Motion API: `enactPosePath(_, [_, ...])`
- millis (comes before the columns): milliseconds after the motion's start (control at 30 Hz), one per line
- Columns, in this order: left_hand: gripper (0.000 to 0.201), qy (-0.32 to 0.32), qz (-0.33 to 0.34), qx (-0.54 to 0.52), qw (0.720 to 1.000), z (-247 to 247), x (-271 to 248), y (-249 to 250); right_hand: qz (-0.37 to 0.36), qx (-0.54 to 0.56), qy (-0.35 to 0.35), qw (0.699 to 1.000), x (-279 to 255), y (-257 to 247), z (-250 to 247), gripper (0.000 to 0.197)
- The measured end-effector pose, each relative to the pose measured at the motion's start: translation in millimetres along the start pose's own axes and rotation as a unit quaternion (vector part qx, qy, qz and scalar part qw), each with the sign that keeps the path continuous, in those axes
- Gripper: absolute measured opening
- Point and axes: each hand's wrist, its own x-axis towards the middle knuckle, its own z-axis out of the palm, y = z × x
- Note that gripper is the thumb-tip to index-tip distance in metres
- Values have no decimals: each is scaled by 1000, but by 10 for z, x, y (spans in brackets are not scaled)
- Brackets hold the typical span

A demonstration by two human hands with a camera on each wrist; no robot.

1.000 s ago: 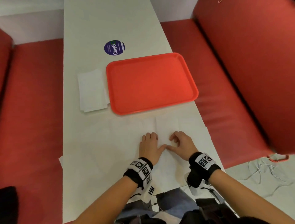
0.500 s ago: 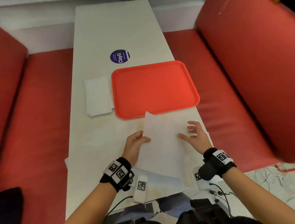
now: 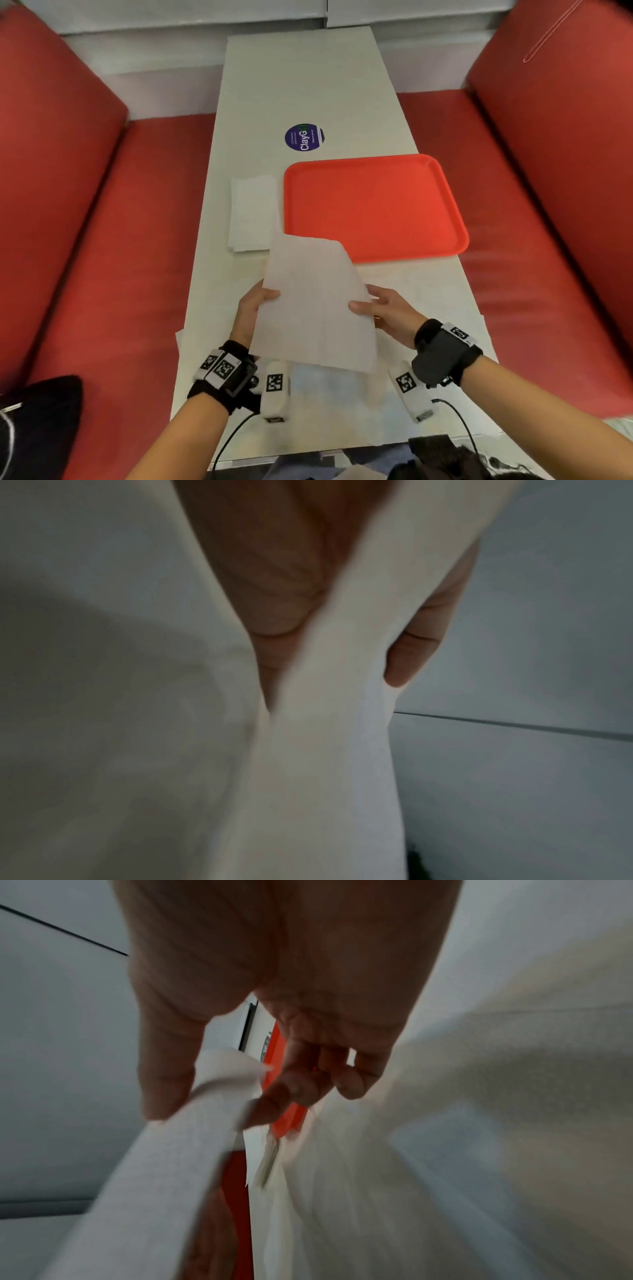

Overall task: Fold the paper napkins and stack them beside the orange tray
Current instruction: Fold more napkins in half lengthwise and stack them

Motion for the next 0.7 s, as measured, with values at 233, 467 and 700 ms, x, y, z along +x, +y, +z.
enactPosePath(233, [8, 61, 67, 219, 971, -161, 151, -42, -41, -137, 102, 984, 220, -128, 2, 29])
enactPosePath(467, [62, -117, 77, 100, 985, 226, -4, 145, -130, -179, 66, 973, 132, -403, 234, 17])
enactPosePath(700, [4, -95, 42, 16, 994, 399, 76, -23, -138, -149, 59, 977, 168, -411, 331, 17])
